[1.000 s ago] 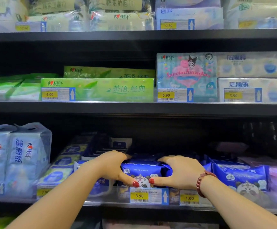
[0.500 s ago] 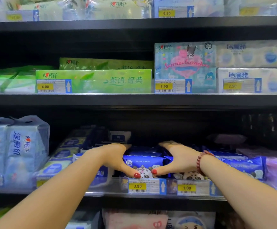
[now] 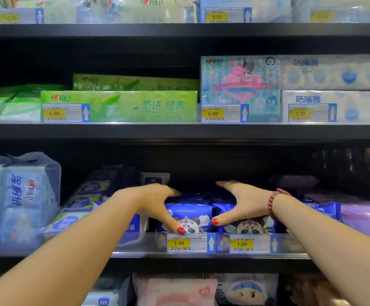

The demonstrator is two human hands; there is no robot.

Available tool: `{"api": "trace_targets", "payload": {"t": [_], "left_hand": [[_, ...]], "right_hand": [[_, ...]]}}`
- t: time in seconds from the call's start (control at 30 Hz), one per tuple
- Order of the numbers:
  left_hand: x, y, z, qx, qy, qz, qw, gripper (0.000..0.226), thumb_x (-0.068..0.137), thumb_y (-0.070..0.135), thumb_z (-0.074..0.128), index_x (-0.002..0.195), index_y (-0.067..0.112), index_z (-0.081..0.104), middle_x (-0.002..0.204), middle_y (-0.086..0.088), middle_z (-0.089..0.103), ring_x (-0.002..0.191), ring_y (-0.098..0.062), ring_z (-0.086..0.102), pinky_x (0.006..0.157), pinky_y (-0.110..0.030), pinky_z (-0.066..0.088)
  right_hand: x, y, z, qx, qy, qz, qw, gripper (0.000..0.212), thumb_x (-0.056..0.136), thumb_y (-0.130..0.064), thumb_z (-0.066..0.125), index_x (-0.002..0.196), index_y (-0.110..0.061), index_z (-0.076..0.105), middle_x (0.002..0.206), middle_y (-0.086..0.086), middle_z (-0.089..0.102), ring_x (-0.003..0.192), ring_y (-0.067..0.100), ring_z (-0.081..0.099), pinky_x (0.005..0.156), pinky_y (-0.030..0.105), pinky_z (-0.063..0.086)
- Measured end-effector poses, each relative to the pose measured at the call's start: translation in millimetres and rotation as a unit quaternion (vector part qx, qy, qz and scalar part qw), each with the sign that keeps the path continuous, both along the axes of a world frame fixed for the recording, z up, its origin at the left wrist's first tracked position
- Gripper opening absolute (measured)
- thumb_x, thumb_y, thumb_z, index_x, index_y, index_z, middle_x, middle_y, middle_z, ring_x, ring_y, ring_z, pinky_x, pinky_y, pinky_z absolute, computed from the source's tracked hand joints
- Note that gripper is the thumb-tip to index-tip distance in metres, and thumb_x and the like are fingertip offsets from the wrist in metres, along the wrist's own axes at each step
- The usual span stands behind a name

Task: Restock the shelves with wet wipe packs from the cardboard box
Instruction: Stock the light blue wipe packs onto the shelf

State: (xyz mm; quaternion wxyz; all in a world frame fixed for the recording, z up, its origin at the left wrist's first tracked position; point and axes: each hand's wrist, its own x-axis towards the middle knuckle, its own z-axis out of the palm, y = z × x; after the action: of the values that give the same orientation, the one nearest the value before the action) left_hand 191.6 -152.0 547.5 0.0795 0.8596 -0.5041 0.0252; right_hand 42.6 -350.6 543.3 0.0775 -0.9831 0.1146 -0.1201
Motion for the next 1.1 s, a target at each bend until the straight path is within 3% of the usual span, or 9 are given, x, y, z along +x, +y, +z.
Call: {"api": "trace_targets", "payload": {"t": [0.1, 0.2, 0.33, 0.43, 0.5, 0.67, 0.87, 1.0, 1.1], "left_hand": [[-12.6, -4.6, 0.4, -0.039, -0.024, -0.046, 0.998, 0.099, 0.069, 0.061, 0.074, 0.15, 0.03, 0.027, 0.155, 0.011, 0.03, 0.141, -0.011, 0.03, 0.114, -0.031, 0.028], [-26.9, -21.9, -9.0, -0.06, -0.092, -0.076, 0.991, 0.093, 0.072, 0.065, 0.068, 0.149, 0.029, 0.029, 0.154, 0.008, 0.033, 0.139, -0.013, 0.032, 0.114, -0.034, 0.031], [-42.2, -49.1, -25.0, -0.083, -0.122, -0.066, 0.987, 0.089, 0.074, 0.068, 0.063, 0.146, 0.023, 0.036, 0.147, 0.004, 0.044, 0.133, -0.016, 0.041, 0.108, -0.036, 0.039], [-42.6, -57.5, -30.6, -0.113, -0.109, -0.053, 0.986, 0.087, 0.072, 0.068, 0.066, 0.143, 0.024, 0.041, 0.142, 0.005, 0.05, 0.128, -0.014, 0.046, 0.104, -0.034, 0.043], [-41.6, -58.9, -31.8, -0.12, -0.104, -0.051, 0.986, 0.085, 0.072, 0.067, 0.067, 0.142, 0.024, 0.044, 0.139, 0.005, 0.052, 0.124, -0.013, 0.049, 0.101, -0.032, 0.045], [-47.6, -59.3, -28.6, -0.103, -0.112, -0.037, 0.988, 0.087, 0.071, 0.067, 0.067, 0.143, 0.025, 0.042, 0.14, 0.006, 0.051, 0.123, -0.012, 0.05, 0.1, -0.031, 0.045], [-73.9, -66.5, -21.9, -0.161, -0.126, -0.058, 0.977, 0.087, 0.07, 0.071, 0.064, 0.142, 0.029, 0.043, 0.144, 0.01, 0.045, 0.13, -0.01, 0.045, 0.105, -0.031, 0.041], [-96.2, -98.6, -22.6, -0.151, -0.141, -0.089, 0.974, 0.081, 0.074, 0.068, 0.064, 0.142, 0.029, 0.043, 0.142, 0.01, 0.048, 0.128, -0.01, 0.046, 0.104, -0.029, 0.041], [-109.4, -124.0, -24.5, -0.121, -0.119, -0.088, 0.981, 0.083, 0.073, 0.071, 0.062, 0.141, 0.027, 0.045, 0.139, 0.008, 0.052, 0.125, -0.014, 0.05, 0.1, -0.032, 0.045]], "right_hand": [[-36.9, -20.6, 3.6, -0.048, -0.001, -0.043, 0.998, 0.142, 0.03, -0.093, 0.053, 0.149, -0.022, 0.025, 0.155, -0.005, 0.028, 0.139, 0.01, 0.03, 0.116, 0.027, 0.025], [-61.9, -33.0, -0.4, -0.062, 0.002, -0.058, 0.996, 0.12, 0.044, -0.085, 0.061, 0.143, -0.021, 0.039, 0.147, -0.007, 0.04, 0.133, 0.007, 0.039, 0.111, 0.021, 0.028], [-65.9, -39.8, -10.4, -0.085, 0.003, -0.041, 0.996, 0.124, 0.039, -0.095, 0.044, 0.141, -0.024, 0.042, 0.145, -0.009, 0.042, 0.131, 0.007, 0.039, 0.111, 0.027, 0.031], [-61.7, -42.5, -15.9, -0.098, -0.012, -0.04, 0.994, 0.087, 0.064, -0.076, 0.061, 0.135, -0.027, 0.048, 0.137, -0.012, 0.048, 0.128, 0.008, 0.041, 0.109, 0.034, 0.036], [-57.6, -44.3, -17.6, -0.102, -0.018, -0.04, 0.994, 0.076, 0.064, -0.076, 0.062, 0.123, -0.029, 0.057, 0.125, -0.013, 0.056, 0.119, 0.009, 0.046, 0.102, 0.036, 0.042], [-60.7, -45.8, -21.0, -0.11, -0.04, -0.02, 0.993, 0.082, 0.068, -0.072, 0.063, 0.134, -0.025, 0.05, 0.137, -0.008, 0.049, 0.127, 0.014, 0.043, 0.106, 0.039, 0.038], [-107.8, -89.8, -35.2, -0.046, -0.199, -0.081, 0.976, 0.111, 0.05, -0.083, 0.059, 0.14, -0.02, 0.043, 0.139, -0.002, 0.047, 0.128, 0.014, 0.044, 0.108, 0.031, 0.036], [-131.4, -108.8, -49.4, -0.118, -0.174, -0.147, 0.967, 0.138, 0.031, -0.105, 0.016, 0.139, -0.023, 0.044, 0.135, -0.006, 0.047, 0.125, 0.014, 0.045, 0.106, 0.033, 0.037], [-132.4, -109.4, -57.7, -0.097, -0.198, -0.146, 0.964, 0.114, 0.047, -0.095, 0.042, 0.136, -0.024, 0.048, 0.13, -0.007, 0.047, 0.119, 0.012, 0.049, 0.1, 0.026, 0.039]]}}
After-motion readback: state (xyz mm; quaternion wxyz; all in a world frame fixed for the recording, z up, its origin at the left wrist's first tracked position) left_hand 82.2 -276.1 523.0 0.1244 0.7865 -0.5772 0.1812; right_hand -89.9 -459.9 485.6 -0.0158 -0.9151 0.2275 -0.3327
